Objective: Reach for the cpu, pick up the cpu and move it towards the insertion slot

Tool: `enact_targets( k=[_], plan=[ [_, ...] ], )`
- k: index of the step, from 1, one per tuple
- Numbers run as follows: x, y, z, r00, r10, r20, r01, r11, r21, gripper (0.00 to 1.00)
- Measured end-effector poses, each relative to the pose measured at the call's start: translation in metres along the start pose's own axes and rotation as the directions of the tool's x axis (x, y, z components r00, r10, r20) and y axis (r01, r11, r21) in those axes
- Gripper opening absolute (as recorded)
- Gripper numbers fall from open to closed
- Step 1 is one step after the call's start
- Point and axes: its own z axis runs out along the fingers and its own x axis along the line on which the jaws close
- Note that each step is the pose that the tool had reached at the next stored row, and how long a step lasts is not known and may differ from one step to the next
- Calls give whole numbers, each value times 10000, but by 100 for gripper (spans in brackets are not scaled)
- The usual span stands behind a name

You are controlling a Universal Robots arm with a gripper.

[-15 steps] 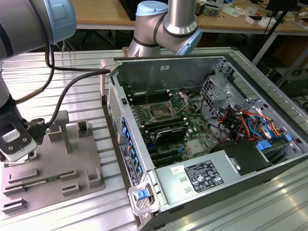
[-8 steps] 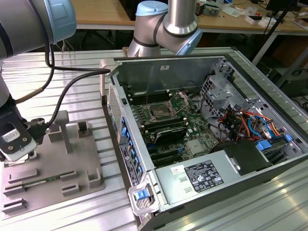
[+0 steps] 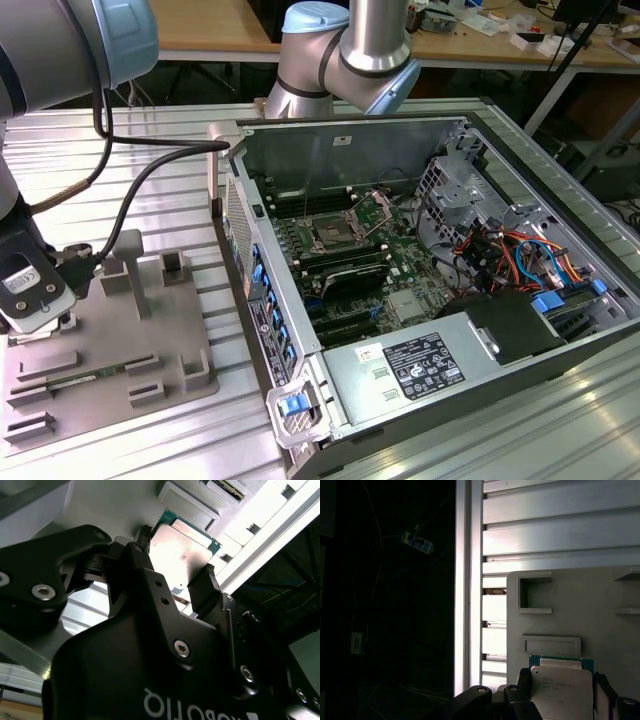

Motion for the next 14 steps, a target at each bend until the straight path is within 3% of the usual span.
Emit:
enact_targets(
  k=[14],
  plan=[
    [-2, 1, -29, 10000, 1, -11, -1, 10000, -9, 55]
  ],
)
